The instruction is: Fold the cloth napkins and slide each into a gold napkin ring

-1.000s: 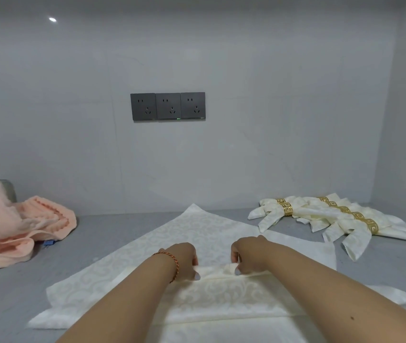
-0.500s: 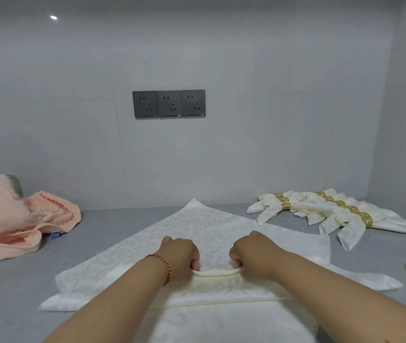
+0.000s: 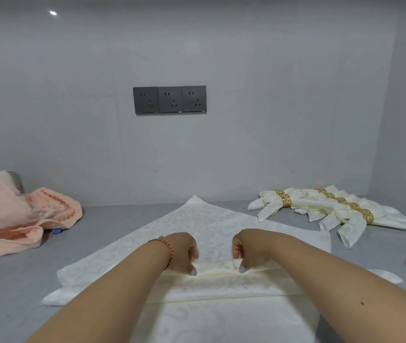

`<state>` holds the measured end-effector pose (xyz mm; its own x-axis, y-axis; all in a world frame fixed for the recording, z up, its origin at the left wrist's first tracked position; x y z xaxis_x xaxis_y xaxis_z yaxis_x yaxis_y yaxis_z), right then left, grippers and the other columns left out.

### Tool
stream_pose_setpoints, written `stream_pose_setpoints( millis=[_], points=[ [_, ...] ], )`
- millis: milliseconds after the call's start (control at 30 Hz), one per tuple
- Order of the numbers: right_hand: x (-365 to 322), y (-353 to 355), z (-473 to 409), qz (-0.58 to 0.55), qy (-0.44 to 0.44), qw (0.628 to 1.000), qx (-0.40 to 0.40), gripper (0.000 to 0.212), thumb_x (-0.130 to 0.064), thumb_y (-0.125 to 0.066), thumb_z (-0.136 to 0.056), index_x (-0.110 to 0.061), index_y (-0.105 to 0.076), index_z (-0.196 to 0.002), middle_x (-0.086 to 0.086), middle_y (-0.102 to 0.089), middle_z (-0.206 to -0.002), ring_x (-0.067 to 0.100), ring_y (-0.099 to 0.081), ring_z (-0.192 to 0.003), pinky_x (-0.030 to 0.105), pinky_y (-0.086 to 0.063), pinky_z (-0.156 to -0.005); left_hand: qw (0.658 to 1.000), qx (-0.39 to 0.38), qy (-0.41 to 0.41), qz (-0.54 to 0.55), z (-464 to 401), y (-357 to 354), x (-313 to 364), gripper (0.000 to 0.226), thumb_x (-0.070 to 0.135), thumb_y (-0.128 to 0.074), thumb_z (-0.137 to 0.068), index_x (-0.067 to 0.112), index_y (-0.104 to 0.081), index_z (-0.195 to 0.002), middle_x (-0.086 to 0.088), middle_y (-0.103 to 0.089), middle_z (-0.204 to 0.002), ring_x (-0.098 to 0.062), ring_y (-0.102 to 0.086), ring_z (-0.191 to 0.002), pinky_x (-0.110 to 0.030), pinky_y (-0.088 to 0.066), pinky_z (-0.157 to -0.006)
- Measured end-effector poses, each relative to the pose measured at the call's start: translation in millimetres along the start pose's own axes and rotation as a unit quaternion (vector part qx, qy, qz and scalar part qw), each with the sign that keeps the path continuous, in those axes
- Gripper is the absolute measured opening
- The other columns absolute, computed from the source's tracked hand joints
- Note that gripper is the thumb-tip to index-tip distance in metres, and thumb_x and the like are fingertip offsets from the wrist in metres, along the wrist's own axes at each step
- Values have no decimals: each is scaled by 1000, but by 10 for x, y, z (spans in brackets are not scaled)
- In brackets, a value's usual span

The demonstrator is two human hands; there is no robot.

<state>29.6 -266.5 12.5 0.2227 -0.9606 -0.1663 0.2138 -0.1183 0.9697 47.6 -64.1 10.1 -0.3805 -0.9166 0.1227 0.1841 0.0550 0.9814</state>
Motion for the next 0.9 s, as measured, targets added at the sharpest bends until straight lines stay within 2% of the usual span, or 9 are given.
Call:
stream_pose_setpoints(
  millis=[100, 167, 267, 467, 567, 633, 733, 833, 900],
  points=[
    [-18, -25, 25, 15, 6, 1000, 16, 21, -23, -75, -79, -21, -63, -96, -7, -55, -98, 14, -52, -88, 25, -40, -70, 1000, -8, -20, -10, 23, 2, 23, 33, 29, -76, -78, 23, -64, -109, 8, -62, -104, -15, -58, -98, -26, -46, -87],
    [-33, -55, 65, 30, 19, 999, 36, 21, -20, -73, -79, -27, -53, -78, -7, -54, -95, 15, -52, -88, 25, -39, -68, 998, 37, -42, -12, 56, -27, 43, 16, 21, -74, -77, 27, -61, -84, 13, -59, -88, -14, -53, -87, -20, -37, -72],
    [-40, -95, 134, 67, 34, 995, 66, 31, -11, -63, -79, -29, -42, -65, -12, -49, -82, 14, -49, -81, 21, -32, -57, 995, 81, -49, 5, 94, -95, 20, 27, 12, -69, -76, 28, -50, -64, 18, -51, -71, -10, -50, -79, -11, -28, -61],
    [-102, -111, 246, 137, 70, 986, 63, 30, 0, -51, -79, -27, -45, -66, -17, -44, -72, 10, -44, -71, 24, -35, -67, 995, 73, -63, 1, 209, -120, -12, 22, 3, -60, -80, 21, -71, -87, 15, -61, -84, -5, -52, -84, -1, -30, -65],
    [-122, -89, 298, 139, 67, 988, 22, 22, -4, -52, -83, -25, -55, -76, -13, -54, -82, 15, -48, -79, 28, -42, -77, 999, 26, -32, 11, 241, -110, -1, 19, 12, -60, -81, 26, -72, -85, 9, -68, -98, -13, -57, -97, -18, -49, -83],
    [-112, -55, 303, 115, 48, 992, -9, 14, -13, -53, -85, -17, -66, -83, -4, -65, -91, 22, -58, -86, 30, -46, -75, 1000, 6, 1, 23, 237, -69, -8, 11, 28, -63, -81, 23, -68, -73, 3, -67, -85, -16, -60, -85, -26, -51, -78],
    [-82, -25, 262, 42, 26, 999, -12, 15, -13, -58, -85, -13, -72, -89, -1, -71, -100, 17, -61, -85, 28, -48, -75, 999, 0, -8, 39, 216, -43, 21, 26, 30, -67, -82, 21, -61, -58, 4, -55, -62, -12, -51, -63, -22, -42, -64],
    [-43, -56, 205, -12, 23, 1000, 12, 12, -8, -69, -79, -20, -70, -80, -8, -64, -82, 12, -56, -79, 23, -44, -69, 999, 11, -20, 42, 187, -79, 46, 8, 22, -74, -81, 22, -68, -77, 11, -63, -80, -7, -58, -79, -17, -42, -71],
    [-36, -79, 195, -25, 16, 1000, 10, 16, -15, -74, -79, -23, -63, -88, -10, -56, -86, 13, -54, -85, 24, -41, -68, 999, 6, -11, 38, 191, -88, 37, 19, 28, -74, -81, 20, -65, -95, 7, -65, -101, -12, -59, -91, -19, -43, -76]
  ],
)
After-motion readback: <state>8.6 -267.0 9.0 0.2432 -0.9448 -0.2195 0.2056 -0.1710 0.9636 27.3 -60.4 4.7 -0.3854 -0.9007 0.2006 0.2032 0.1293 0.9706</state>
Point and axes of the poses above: each hand's wrist, its own z-axis away from the middle knuckle, its own y-axis out of the back of the hand, x = y × z, the point moved 1 cm from there along -z, towards the middle knuckle
